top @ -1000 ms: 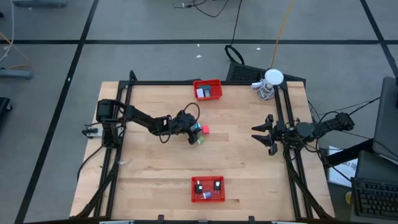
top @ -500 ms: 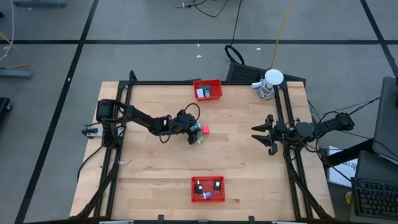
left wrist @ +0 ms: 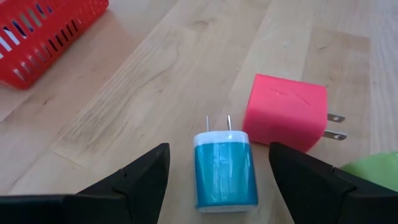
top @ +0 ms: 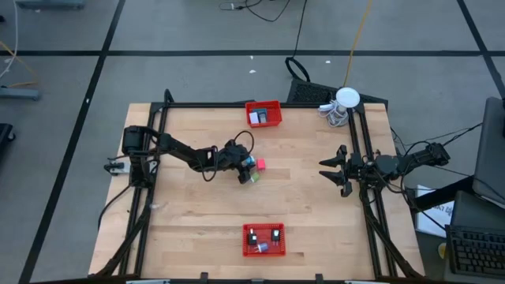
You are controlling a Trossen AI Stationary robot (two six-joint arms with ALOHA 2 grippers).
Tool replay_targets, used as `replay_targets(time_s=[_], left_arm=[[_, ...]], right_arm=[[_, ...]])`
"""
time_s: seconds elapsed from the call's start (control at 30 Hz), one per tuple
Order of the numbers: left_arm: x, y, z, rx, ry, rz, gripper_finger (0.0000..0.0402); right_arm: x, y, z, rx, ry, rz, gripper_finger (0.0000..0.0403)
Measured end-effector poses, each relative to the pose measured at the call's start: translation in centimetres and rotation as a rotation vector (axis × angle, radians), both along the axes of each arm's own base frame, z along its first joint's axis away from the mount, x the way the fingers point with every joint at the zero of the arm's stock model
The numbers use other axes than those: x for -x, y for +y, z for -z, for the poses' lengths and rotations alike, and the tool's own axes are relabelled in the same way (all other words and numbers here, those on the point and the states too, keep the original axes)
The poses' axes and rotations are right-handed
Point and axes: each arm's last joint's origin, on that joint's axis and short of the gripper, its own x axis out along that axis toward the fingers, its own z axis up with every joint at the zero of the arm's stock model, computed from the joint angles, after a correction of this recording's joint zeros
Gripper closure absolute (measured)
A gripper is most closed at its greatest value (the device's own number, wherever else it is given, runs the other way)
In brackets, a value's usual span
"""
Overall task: Pick & Place Office items
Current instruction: Put the blue charger adapter into the bottom orange bin
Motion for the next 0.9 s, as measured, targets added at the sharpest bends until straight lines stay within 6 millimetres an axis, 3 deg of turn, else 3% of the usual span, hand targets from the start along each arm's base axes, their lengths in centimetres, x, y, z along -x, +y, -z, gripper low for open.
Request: replay_targets(time_s=[0.3,0.6,0.9], left_arm=[[0.0,0.0,0.0,0.003,0.001,-0.003,0.0128],[-0.4,-0.1,2.3,0.026,-0.001,-0.017,0.0128],[-0.3,-0.2,1.3,-0.011,0.004,0.012,0.0128]], right_arm=[[0.0,0.0,0.0,0.000,0.000,0.000,0.0238],[0.0,0.0,0.0,0.000,-0.001,0.000,0.0238],[0.0,0.0,0.0,0.000,0.000,0.000,0.0238]])
